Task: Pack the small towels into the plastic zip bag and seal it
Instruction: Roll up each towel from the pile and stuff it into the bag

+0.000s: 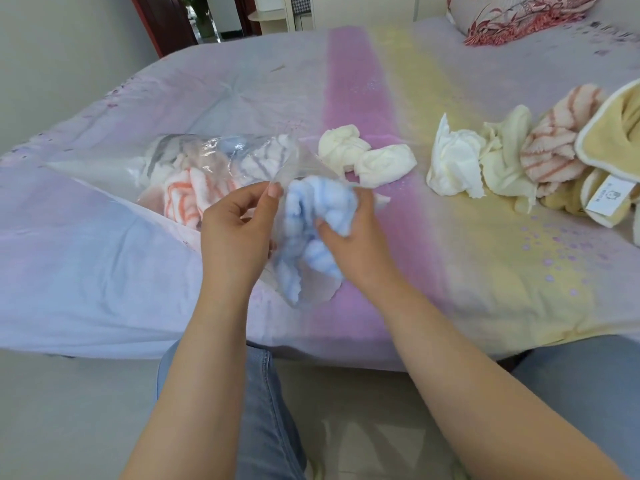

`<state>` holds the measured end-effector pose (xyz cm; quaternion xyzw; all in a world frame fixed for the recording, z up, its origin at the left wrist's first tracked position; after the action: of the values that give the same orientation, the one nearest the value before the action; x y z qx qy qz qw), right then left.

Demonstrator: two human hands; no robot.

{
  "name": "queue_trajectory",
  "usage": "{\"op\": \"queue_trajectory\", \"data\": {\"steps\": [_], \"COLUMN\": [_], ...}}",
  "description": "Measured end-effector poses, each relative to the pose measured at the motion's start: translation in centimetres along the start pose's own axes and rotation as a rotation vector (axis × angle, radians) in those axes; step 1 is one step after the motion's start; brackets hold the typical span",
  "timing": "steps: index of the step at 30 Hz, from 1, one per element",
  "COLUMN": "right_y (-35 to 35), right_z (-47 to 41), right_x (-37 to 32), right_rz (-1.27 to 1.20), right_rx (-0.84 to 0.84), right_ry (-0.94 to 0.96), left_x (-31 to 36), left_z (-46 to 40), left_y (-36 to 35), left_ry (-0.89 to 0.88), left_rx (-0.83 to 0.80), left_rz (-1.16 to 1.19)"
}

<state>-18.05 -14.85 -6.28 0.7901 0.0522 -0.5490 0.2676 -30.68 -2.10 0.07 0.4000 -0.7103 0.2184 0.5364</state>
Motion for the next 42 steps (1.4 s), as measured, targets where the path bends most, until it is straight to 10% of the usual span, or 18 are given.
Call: {"op": "queue_trajectory", "data": {"steps": [3, 6, 8, 13, 19, 31, 37, 42], "right_y": [-8.6, -9.8, -7.7, 0.8, -6.8, -14.9, -16.2, -7.8], "right_z": [1.8, 4.2, 4.0, 3.9, 7.4, 1.2, 0.4, 3.8], "right_x": [0.8, 2.0, 2.0, 2.7, 2.1, -0.7, -0.6, -1.6], "right_rz": [0.543, 0.382, 0.063, -0.136, 0.111, 0.326, 0.419, 0.274], "right_rx": [-0.472, -0.743, -0.697, 0.054, -0.547, -0.866, -0.783, -0.227], "right_ry": [0.185, 0.164, 0.053, 0.061, 0.158, 0.125, 0.153, 0.380], "left_x": [0.1, -0.5, -1.1, -1.3, -1.2, -2.4, -2.3, -2.7], "left_z": [0.4, 0.8, 0.8, 0.8, 0.8, 1.2, 0.7, 0.6], "left_y": [0.3, 0.7, 1.0, 0.3, -0.5, 0.6, 1.8, 1.0], "left_ry": [-0.005, 0.022, 0.052, 0.052, 0.041, 0.329, 0.316, 0.251], "left_rx": [-0.016, -0.036, -0.024, -0.035, -0.069, -0.072, -0.018, -0.025], "left_rz": [0.010, 0.015, 0.036, 0.090, 0.113, 0.378, 0.424, 0.405]}}
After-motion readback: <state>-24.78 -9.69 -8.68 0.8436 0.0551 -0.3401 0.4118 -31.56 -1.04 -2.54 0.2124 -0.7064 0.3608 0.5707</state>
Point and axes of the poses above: each hand's wrist, its own z-axis away from the middle knuckle, its own y-axis out of the back of the hand, x = y × z, the point moved 8 cm from there along -z, towards the middle knuckle, and after that the axes turned 6 degrees about z, right-handed, at the moved point
